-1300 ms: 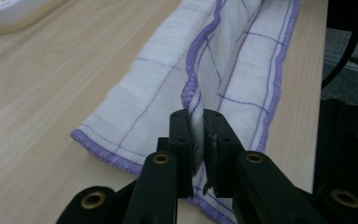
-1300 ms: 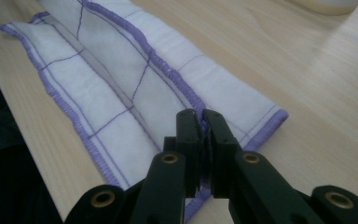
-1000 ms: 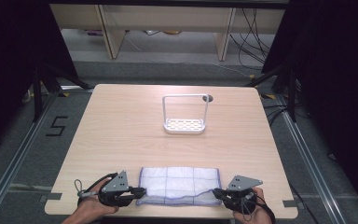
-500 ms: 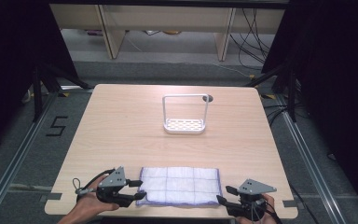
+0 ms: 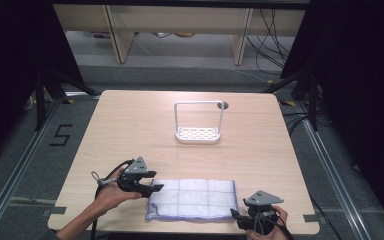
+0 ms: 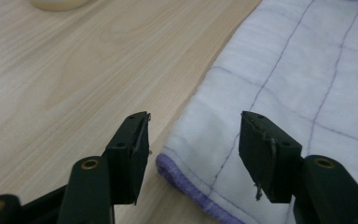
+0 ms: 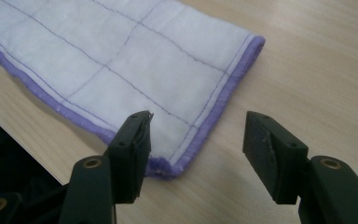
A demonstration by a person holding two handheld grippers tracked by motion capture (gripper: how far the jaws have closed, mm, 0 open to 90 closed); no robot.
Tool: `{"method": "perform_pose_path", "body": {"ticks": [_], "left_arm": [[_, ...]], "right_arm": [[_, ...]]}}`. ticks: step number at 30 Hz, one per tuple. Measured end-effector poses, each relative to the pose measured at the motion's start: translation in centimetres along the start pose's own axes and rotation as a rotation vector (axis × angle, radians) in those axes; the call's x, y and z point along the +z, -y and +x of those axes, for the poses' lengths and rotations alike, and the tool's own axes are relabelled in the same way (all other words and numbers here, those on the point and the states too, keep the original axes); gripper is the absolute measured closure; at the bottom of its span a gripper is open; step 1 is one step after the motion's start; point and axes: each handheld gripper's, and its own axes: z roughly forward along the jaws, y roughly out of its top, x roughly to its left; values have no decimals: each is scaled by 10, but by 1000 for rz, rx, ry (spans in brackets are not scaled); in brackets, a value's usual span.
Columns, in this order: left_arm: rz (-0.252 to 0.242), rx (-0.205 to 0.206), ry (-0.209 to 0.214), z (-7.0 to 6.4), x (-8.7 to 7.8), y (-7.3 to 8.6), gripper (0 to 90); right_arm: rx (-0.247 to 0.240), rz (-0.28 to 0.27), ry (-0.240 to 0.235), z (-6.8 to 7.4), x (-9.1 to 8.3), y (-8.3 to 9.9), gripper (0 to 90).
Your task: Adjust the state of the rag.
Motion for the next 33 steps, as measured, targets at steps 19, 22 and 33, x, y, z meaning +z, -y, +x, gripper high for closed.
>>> {"method": "perform_pose_path", "body": {"ticks": [19, 22, 33], "left_arm": [[79, 45, -5, -1, 8, 9, 556], [74, 27, 16, 0, 8, 10, 617], [47, -3, 56, -4, 8, 12, 813]], "right_arm": [[-46, 25, 24, 10, 2, 0, 418], [-66, 34, 32, 11, 5, 0, 417], [-32, 45, 3, 11, 10, 5, 466]]}}
